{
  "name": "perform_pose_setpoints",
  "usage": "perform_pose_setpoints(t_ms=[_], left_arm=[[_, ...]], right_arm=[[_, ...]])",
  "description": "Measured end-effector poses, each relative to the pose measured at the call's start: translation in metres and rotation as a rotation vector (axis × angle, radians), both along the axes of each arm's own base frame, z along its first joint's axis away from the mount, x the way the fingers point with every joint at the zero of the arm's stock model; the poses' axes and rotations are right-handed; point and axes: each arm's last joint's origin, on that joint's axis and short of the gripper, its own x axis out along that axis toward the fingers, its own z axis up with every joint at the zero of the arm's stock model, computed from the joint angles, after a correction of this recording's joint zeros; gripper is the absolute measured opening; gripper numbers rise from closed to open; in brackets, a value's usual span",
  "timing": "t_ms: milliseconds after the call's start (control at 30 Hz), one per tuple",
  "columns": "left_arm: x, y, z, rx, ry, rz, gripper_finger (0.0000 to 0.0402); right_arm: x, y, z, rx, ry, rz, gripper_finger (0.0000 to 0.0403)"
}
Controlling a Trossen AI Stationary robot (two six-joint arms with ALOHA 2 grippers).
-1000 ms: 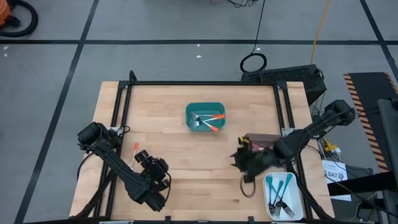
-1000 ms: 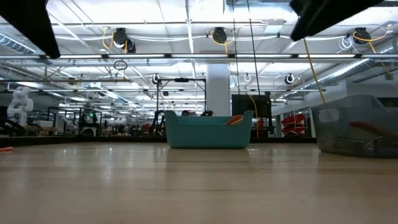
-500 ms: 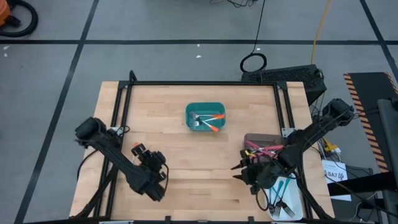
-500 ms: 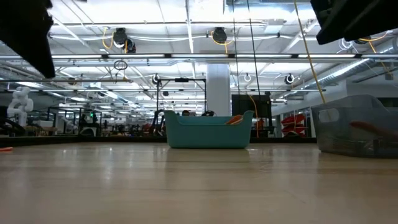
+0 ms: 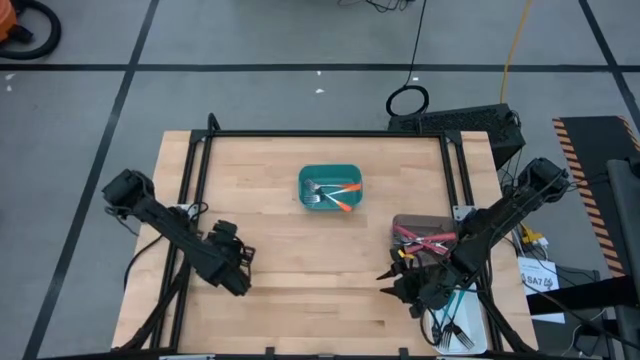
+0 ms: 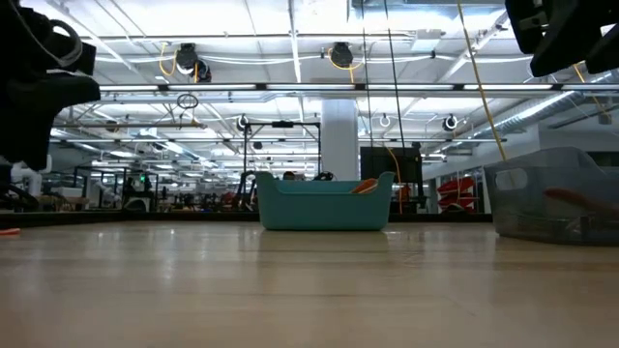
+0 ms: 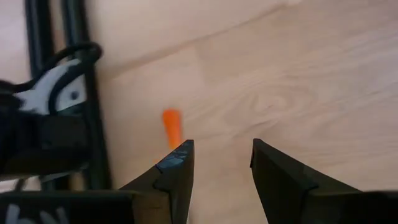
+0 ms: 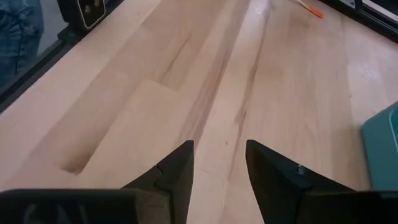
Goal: Sort silverware by color (type)
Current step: Put the orange fork into the blue bin
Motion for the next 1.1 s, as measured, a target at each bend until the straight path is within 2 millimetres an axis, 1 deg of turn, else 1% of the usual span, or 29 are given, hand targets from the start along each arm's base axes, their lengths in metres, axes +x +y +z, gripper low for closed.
perform_pose_setpoints(t_ms=[133,200,267,400,533,733,967,1100], left_arm=[[0.000,-0.008,-0.006,0.110,-0.107,-0.025,0.0156],[-0.002,-0.012,-0.016,0.146,-0.115,0.001,0.0156],[-0.003,-0.017,-0.025,0.156,-0.083,0.033,0.0156],[-0.003,-0.025,-0.044,0.120,0.023,0.091,0.0156],[-0.002,-0.030,-0.058,0.102,0.095,0.137,0.0156],[-0.003,-0.031,-0.060,0.105,0.103,0.175,0.0156],[-0.011,-0.034,-0.057,0.144,0.135,0.142,0.0156],[-0.016,-0.039,-0.061,0.124,0.115,0.109,0.0156]], right_arm=[[0.000,0.000,0.000,-0.026,-0.007,0.015,0.0139],[0.001,-0.001,0.000,-0.036,-0.009,0.021,0.0139],[0.001,0.000,0.000,-0.038,-0.012,0.023,0.0139],[0.001,0.000,0.000,-0.040,-0.012,0.025,0.0139],[0.002,-0.003,0.001,-0.054,-0.021,0.004,0.0139],[0.004,-0.005,0.001,-0.050,-0.021,-0.014,0.0139],[0.007,-0.008,0.000,-0.047,-0.018,-0.030,0.0139],[0.006,-0.013,-0.007,-0.052,-0.012,-0.048,0.0139]])
